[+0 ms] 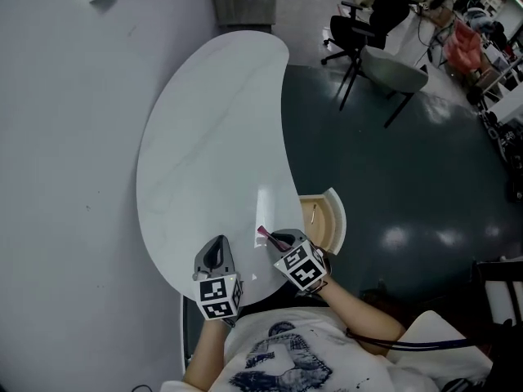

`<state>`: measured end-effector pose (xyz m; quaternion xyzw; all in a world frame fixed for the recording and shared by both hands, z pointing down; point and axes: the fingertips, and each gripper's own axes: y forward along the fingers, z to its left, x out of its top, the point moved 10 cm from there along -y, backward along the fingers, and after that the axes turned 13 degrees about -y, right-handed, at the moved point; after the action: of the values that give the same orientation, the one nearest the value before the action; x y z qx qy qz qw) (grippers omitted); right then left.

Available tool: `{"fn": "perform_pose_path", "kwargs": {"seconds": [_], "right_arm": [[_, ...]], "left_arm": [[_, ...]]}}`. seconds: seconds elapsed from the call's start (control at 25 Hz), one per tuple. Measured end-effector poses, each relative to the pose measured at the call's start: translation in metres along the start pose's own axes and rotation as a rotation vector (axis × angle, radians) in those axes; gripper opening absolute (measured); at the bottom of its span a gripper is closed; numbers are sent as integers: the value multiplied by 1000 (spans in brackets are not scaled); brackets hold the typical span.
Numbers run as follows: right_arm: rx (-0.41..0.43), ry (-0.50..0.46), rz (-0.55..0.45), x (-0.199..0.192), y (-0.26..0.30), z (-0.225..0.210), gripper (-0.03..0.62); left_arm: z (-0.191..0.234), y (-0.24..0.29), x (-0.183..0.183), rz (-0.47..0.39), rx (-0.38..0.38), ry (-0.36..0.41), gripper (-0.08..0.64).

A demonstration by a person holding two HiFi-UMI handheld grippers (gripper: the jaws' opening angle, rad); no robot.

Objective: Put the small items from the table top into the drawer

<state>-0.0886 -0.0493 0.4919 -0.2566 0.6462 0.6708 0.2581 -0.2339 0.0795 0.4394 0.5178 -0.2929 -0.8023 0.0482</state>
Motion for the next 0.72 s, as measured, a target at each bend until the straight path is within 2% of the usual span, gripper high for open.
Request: {"fn": "perform_pose_path", "kwargs": {"seconds": [0.44,0.72], "right_arm": [[-165,179,-100,-82,-118,6,60],[-258,237,-123,-134,-182,13,60]], "left_arm": [[-103,-23,-30,6,-118,80,23],[-167,-34,-56,13,-193,143,23]]}}
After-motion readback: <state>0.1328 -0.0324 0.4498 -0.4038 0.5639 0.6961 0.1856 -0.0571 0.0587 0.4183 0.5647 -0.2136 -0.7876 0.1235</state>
